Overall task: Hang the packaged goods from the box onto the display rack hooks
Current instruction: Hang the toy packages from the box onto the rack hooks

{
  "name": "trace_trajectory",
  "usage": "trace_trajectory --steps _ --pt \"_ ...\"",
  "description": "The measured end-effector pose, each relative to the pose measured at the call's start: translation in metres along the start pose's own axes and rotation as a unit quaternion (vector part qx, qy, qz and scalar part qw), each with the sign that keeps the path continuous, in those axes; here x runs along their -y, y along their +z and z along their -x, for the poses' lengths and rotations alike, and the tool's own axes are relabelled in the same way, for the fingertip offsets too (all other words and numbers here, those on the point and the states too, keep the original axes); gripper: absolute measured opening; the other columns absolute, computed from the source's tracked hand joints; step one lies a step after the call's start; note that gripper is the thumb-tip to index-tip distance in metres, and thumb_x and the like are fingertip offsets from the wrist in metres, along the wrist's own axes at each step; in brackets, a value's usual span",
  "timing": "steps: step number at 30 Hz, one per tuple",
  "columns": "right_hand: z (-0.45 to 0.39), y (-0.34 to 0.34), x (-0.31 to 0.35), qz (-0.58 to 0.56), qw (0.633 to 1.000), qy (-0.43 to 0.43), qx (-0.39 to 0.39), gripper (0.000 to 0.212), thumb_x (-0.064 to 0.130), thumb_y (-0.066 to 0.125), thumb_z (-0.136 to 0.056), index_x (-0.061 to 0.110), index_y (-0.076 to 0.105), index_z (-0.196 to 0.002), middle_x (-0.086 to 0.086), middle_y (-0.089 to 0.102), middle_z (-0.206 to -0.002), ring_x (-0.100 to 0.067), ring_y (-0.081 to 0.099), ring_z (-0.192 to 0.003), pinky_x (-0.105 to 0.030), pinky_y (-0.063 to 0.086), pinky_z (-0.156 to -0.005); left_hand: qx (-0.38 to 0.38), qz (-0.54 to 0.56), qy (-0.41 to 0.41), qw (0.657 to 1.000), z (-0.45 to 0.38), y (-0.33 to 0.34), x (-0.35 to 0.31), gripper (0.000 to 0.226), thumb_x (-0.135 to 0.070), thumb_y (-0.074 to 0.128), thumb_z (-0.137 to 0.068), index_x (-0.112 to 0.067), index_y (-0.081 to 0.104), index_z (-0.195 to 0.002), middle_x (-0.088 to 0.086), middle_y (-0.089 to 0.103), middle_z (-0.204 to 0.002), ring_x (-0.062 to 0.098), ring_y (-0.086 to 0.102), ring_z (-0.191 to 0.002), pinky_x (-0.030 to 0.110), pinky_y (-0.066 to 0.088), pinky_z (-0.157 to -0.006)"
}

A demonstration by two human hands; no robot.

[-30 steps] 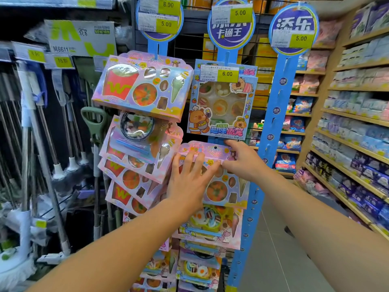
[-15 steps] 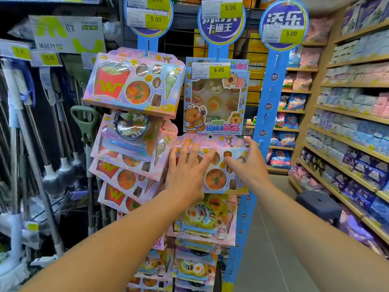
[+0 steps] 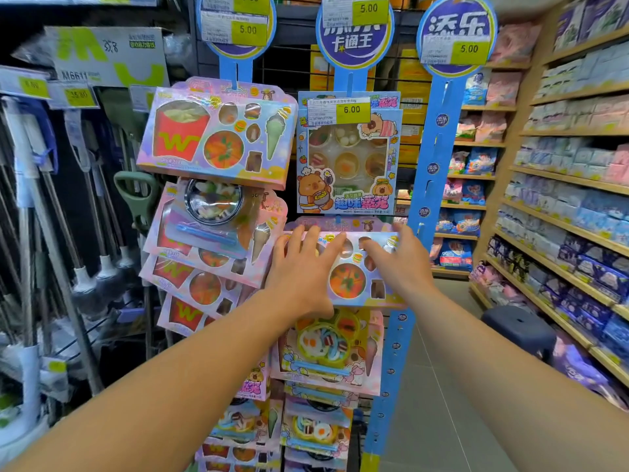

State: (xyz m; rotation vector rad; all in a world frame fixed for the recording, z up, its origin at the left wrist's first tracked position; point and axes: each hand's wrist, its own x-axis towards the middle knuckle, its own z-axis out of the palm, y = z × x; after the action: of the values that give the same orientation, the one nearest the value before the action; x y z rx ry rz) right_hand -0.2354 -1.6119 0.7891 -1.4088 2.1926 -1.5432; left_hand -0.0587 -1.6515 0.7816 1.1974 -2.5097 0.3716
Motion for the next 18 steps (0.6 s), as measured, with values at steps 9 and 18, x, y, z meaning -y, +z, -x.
trace_trajectory --steps 9,18 --pt "0.011 0.008 -0.01 -0.005 1.0 0.015 0.006 0.074 0.052 0.064 -0.087 0.018 0.035 -0.146 -0.006 0.049 -0.141 -0.025 0.049 -0.125 -0.041 0.043 -0.098 0.023 -0.034 0.025 0.999 0.007 0.001 0.004 0.123 -0.055 0.077 -0.063 -0.038 -0.007 -0.151 0.008 -0.003 -0.161 0.036 -0.007 -0.148 0.058 0.006 -0.117" --pt "0.02 0.01 -0.022 0.006 1.0 -0.009 -0.014 0.07 0.044 0.071 -0.084 0.016 0.039 -0.14 -0.005 0.049 -0.134 -0.024 0.05 -0.122 -0.045 0.046 -0.1 -0.02 -0.079 0.019 0.997 0.019 0.032 -0.002 0.121 -0.055 0.078 -0.071 -0.032 -0.008 -0.152 0.012 -0.01 -0.161 0.04 -0.012 -0.147 0.058 0.004 -0.118"
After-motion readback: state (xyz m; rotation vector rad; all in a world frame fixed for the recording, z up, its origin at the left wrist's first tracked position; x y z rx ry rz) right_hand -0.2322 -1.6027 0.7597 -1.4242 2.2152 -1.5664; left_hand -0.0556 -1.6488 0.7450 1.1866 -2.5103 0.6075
